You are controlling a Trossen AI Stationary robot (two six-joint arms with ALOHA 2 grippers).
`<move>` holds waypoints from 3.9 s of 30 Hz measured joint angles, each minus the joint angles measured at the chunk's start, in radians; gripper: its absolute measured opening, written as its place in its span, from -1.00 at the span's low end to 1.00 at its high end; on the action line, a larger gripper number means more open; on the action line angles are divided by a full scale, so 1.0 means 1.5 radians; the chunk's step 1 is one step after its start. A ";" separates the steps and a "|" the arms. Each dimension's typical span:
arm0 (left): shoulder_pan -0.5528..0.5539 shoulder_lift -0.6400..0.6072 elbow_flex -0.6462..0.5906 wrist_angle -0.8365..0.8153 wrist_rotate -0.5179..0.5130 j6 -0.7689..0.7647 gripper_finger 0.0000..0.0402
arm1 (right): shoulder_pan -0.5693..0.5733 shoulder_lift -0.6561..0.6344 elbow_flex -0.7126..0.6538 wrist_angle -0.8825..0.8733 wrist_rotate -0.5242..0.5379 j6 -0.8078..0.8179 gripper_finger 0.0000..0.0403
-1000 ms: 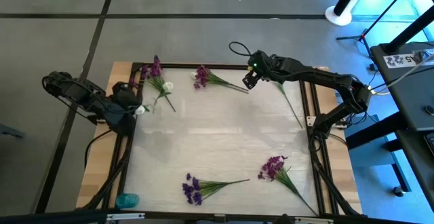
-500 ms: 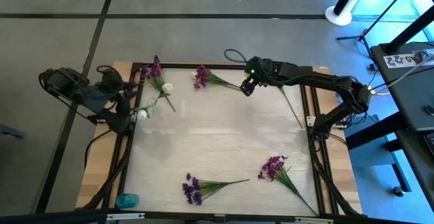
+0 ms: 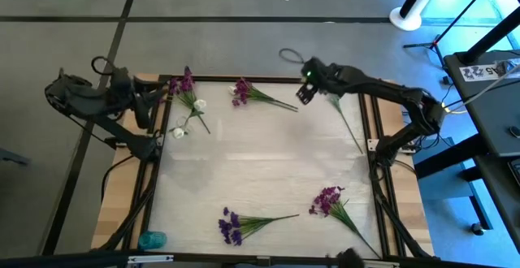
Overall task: Sort flowers into vase by color
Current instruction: Put the white flower into the transparent vase
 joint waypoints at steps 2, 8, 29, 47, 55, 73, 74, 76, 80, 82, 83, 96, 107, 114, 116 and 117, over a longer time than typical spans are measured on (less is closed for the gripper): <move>0.000 0.002 -0.019 0.038 0.002 0.037 -0.38 | -0.054 0.000 -0.031 0.006 -0.025 0.021 0.63; 0.000 0.003 -0.055 0.048 -0.011 0.046 -0.42 | -0.166 0.028 -0.149 0.061 -0.052 0.069 0.63; 0.000 -0.011 -0.055 0.060 -0.061 0.040 -0.43 | -0.220 0.167 -0.164 0.153 -0.118 0.092 -0.70; 0.000 0.031 -0.055 0.384 0.292 0.316 -0.43 | 0.135 -0.131 -0.166 0.541 -0.271 0.042 -0.94; 0.000 0.089 -0.055 0.517 0.313 0.407 -0.43 | 0.349 -0.189 -0.166 0.690 -0.266 0.007 -0.88; 0.072 0.368 -0.056 0.634 0.329 0.376 -0.17 | 0.531 -0.180 -0.116 0.787 -0.196 -0.102 -0.90; 0.079 0.383 -0.056 0.654 0.328 0.381 -0.15 | 0.531 -0.180 -0.116 0.784 -0.195 -0.109 -0.90; 0.093 0.409 -0.056 0.685 0.335 0.388 -0.10 | 0.531 -0.180 -0.116 0.771 -0.195 -0.118 -0.90; 0.120 0.458 -0.056 0.734 0.409 0.380 -0.07 | 0.531 -0.173 -0.116 0.746 -0.195 -0.131 -0.90; 0.133 0.481 -0.056 0.765 0.428 0.377 -0.07 | 0.531 -0.169 -0.117 0.739 -0.195 -0.131 -0.90; 0.139 0.492 -0.056 0.777 0.438 0.377 -0.08 | 0.531 -0.166 -0.116 0.740 -0.195 -0.134 -0.90; 0.168 0.540 -0.056 0.845 0.503 0.317 -0.34 | 0.531 -0.159 -0.117 0.705 -0.195 -0.148 -0.74; 0.151 0.495 -0.056 0.785 0.496 0.338 -0.95 | 0.532 -0.170 -0.117 0.716 -0.207 -0.161 -0.31; 0.117 0.363 -0.056 0.635 0.366 0.350 -0.98 | 0.541 -0.187 -0.117 0.738 -0.214 -0.156 0.14; 0.107 0.318 -0.056 0.618 0.316 0.373 -0.97 | 0.543 -0.187 -0.117 0.731 -0.214 -0.157 0.25; 0.104 0.294 -0.051 0.611 0.293 0.387 -0.97 | 0.550 -0.187 -0.117 0.720 -0.214 -0.156 0.29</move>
